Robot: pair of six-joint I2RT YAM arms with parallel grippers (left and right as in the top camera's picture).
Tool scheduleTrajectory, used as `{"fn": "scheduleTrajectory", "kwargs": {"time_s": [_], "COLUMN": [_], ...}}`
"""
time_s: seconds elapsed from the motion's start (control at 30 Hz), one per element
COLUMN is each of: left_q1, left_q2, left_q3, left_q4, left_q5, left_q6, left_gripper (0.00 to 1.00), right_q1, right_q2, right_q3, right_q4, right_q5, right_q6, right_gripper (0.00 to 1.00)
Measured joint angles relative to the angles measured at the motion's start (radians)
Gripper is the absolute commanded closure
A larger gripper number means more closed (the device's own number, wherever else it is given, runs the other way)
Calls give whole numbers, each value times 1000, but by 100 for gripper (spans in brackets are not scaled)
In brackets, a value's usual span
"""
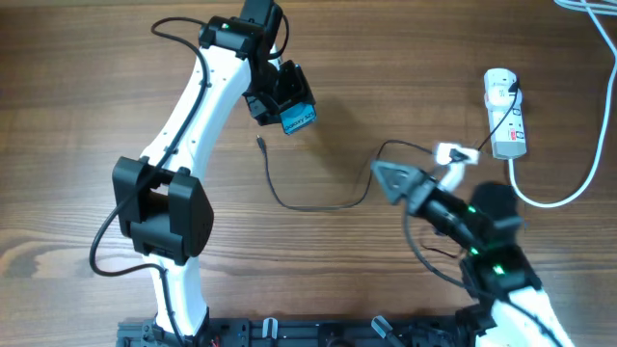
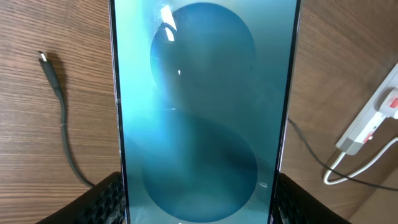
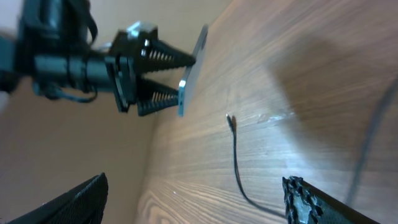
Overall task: Plug charger to phone and switch on socket
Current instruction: 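Reach the right gripper toward the phone held by the left gripper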
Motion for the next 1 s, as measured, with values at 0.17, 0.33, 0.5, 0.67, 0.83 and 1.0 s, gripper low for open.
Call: {"fn": "scheduleTrajectory", "kwargs": {"time_s": [0.17,0.33,0.5,0.67,0.83,1.0], "left_q1": [0,0,0,0,0,0], "left_q2": [0,0,0,0,0,0], "left_q3": [0,0,0,0,0,0], "left_q4": [8,12,16,20,23,25], "left_q5": [2,2,2,2,2,2], "left_q6": [-49,-81,-110,-133,-147,-166], "left_gripper": [96,96,96,96,96,96], "right_q1": [161,230,289,321,323,323], "right_q2": [246,465,661,772,815,838], "right_q3": [62,140,285,410,455,480], "right_q4": [179,303,305,279,278,278], "right_q5": [122,185,229,262,304,337], "right_q6": [0,36,52,60,66,71], "right_gripper": [12,17,20,25,36,44]}}
